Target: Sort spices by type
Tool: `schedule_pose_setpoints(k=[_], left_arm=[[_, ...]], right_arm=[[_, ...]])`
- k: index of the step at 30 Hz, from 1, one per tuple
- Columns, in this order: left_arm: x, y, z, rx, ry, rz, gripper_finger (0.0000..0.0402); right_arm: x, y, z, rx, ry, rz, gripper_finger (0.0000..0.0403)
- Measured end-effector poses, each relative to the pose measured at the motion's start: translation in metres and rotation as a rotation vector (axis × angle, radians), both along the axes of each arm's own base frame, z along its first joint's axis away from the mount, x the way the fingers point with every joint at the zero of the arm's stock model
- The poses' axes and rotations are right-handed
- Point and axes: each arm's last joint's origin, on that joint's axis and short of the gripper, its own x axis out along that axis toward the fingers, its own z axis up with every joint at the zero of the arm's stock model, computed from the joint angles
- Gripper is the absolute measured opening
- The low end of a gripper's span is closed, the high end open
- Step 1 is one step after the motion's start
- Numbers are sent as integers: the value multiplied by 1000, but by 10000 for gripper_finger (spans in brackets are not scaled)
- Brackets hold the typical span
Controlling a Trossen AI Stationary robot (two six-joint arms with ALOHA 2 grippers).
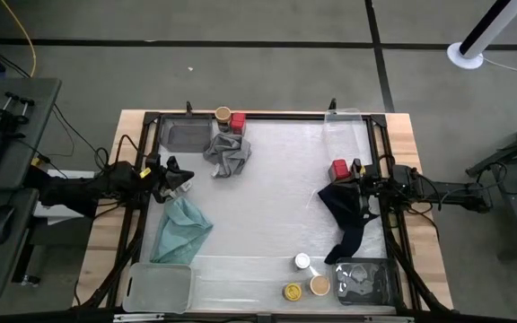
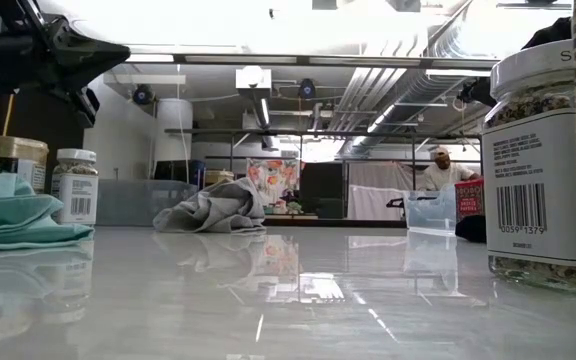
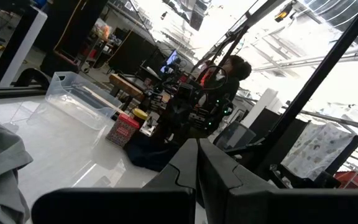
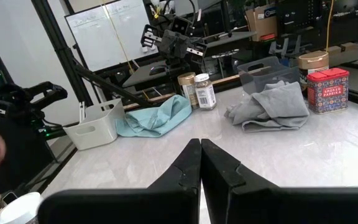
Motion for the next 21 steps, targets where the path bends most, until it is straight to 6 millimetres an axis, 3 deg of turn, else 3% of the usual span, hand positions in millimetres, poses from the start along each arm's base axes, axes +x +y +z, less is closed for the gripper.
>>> schedule_pose_setpoints(k=[11, 16, 21], left_arm=[[-1, 1, 4, -12, -43, 42, 0], [-7, 8, 19, -286, -277, 202, 0], [-3, 8, 37, -330, -346, 209, 1]], right_arm=[[0, 0, 0, 0, 1, 0, 1], [0, 0, 0, 0, -1, 0, 1], [0, 0, 0, 0, 0, 0, 1]])
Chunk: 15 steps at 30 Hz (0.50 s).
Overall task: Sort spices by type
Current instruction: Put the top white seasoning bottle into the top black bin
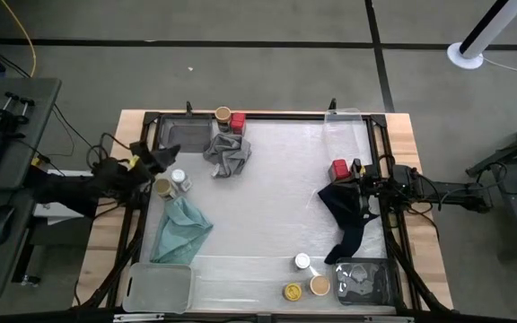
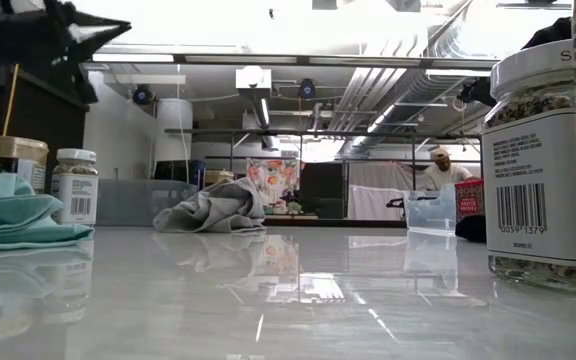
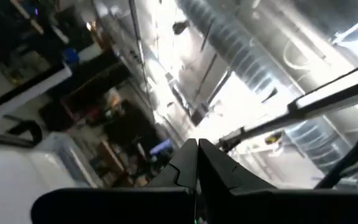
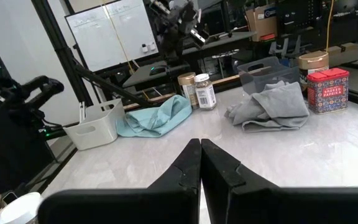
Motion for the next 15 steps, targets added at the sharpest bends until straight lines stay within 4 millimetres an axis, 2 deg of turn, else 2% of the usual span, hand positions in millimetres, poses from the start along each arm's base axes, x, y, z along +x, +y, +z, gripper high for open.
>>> schedule_pose_setpoints(k=[4, 8, 12, 15], left_arm=[[17, 1, 21, 35, 141, 17, 1], [34, 3, 49, 121, 427, 43, 18], [33, 5, 80, 254, 862, 6, 68], [27, 7, 102, 261, 1125, -29, 120]], right_arm=[[0, 0, 0, 0, 0, 0, 1], [0, 0, 0, 0, 0, 0, 1], [0, 0, 0, 0, 0, 0, 1], [0, 0, 0, 0, 0, 0, 1]])
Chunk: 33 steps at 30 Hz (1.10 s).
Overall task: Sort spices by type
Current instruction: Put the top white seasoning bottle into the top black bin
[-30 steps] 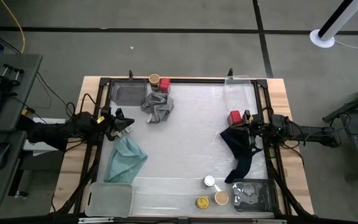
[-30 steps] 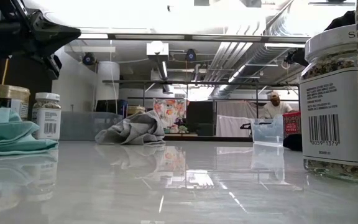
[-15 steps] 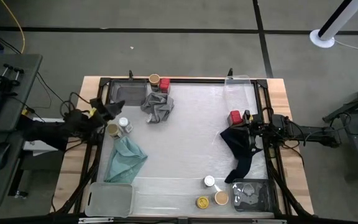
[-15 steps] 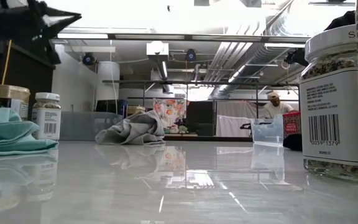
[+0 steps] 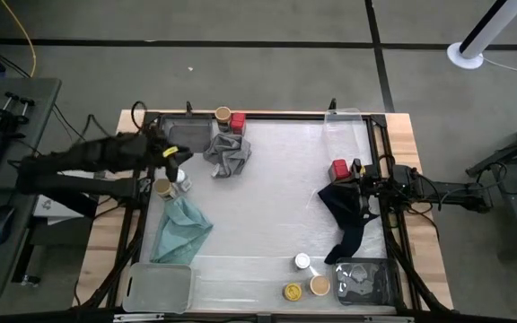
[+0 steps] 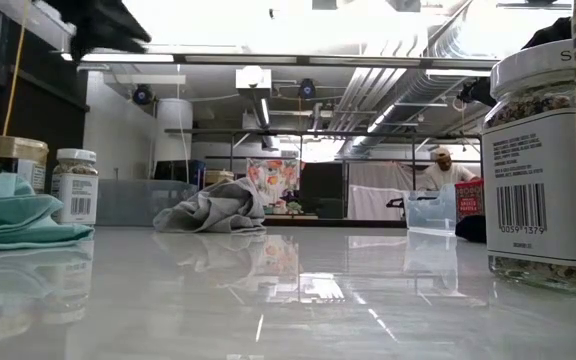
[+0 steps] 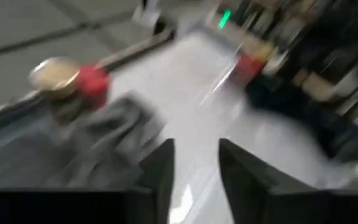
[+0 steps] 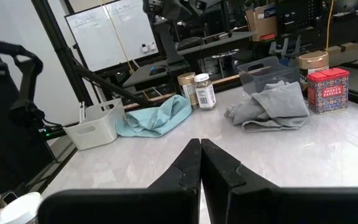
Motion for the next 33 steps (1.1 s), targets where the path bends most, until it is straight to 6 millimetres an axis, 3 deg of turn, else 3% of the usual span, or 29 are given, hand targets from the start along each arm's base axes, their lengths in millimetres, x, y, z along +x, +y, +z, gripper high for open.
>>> schedule_pose_setpoints(k=[4, 9, 12, 18, 33], left_arm=[[-2, 0, 10, -117, 251, 35, 187], [11, 0, -14, -323, 513, 185, 250], [25, 3, -30, -349, 638, 228, 271], [46, 16, -51, -388, 796, 272, 278], [60, 46, -74, -506, 950, 276, 278]], right_arm=[[0, 0, 0, 0, 0, 0, 1], [0, 0, 0, 0, 0, 0, 1], [0, 0, 0, 0, 0, 0, 1], [0, 0, 0, 0, 0, 0, 1], [0, 0, 0, 0, 0, 0, 1]])
